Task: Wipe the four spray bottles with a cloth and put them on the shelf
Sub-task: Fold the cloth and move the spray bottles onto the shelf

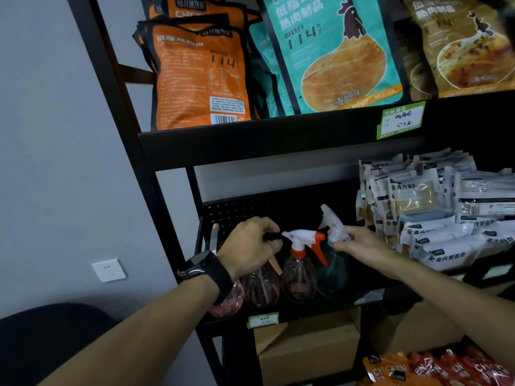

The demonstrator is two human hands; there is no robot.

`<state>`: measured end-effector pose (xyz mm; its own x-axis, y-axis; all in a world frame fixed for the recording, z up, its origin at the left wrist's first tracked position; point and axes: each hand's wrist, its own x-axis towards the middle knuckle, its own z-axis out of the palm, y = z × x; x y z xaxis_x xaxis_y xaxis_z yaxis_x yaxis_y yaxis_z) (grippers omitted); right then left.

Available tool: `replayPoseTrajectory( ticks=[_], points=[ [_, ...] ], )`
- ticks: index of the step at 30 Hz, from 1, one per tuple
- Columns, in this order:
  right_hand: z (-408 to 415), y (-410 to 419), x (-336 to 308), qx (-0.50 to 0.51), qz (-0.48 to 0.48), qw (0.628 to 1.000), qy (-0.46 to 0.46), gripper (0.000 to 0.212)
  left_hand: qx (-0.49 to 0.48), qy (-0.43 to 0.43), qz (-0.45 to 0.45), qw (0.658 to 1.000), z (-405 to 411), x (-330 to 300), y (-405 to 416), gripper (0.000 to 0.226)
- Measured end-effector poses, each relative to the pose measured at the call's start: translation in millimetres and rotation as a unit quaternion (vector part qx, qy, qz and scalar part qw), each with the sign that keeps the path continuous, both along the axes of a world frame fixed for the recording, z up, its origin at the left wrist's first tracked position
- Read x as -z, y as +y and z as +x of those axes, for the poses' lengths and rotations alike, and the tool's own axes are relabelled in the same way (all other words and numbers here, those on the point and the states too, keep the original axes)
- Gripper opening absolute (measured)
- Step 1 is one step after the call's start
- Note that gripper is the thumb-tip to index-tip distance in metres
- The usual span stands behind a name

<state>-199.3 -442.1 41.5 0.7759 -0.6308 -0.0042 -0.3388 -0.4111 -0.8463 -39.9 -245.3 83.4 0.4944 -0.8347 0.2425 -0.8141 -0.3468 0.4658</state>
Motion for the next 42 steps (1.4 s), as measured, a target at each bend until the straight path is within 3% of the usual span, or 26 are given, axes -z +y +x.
replayPoseTrajectory(
  ticks=[7,10,12,17,22,30,36,39,42],
  points=[
    [-7,2,-18,0.003,0.046,0.999,-0.02,0.039,-0.032,0.013,-0.006,0.999,4,-14,29,0.037],
    [-13,2,-33,0.016,0.013,1.0,0.005,0.069,-0.052,-0.024,0.008,0.998,10,-18,44,0.034],
    [-15,5,-44,0.036,-0.014,0.999,-0.02,0.074,-0.072,-0.033,0.017,0.997,12,-20,53,0.033],
    [-4,25,-70,0.068,-0.108,0.985,-0.112,0.061,-0.102,-0.036,0.044,0.993,12,-19,69,0.035],
    [25,63,-82,0.002,-0.187,0.974,-0.131,0.048,-0.121,-0.04,0.062,0.99,14,-15,72,0.041],
    [70,119,-68,-0.126,-0.265,0.956,-0.012,0.044,-0.133,-0.025,0.097,0.986,28,-1,59,0.054],
    [83,125,-48,-0.111,-0.281,0.951,0.068,0.024,-0.141,-0.039,0.107,0.984,38,8,47,0.046],
    [84,123,-44,-0.105,-0.28,0.952,0.069,0.021,-0.144,-0.051,0.127,0.98,45,10,45,0.055],
    [86,122,-43,-0.099,-0.271,0.955,0.064,0.022,-0.132,-0.053,0.129,0.981,50,10,46,0.044]
  ],
)
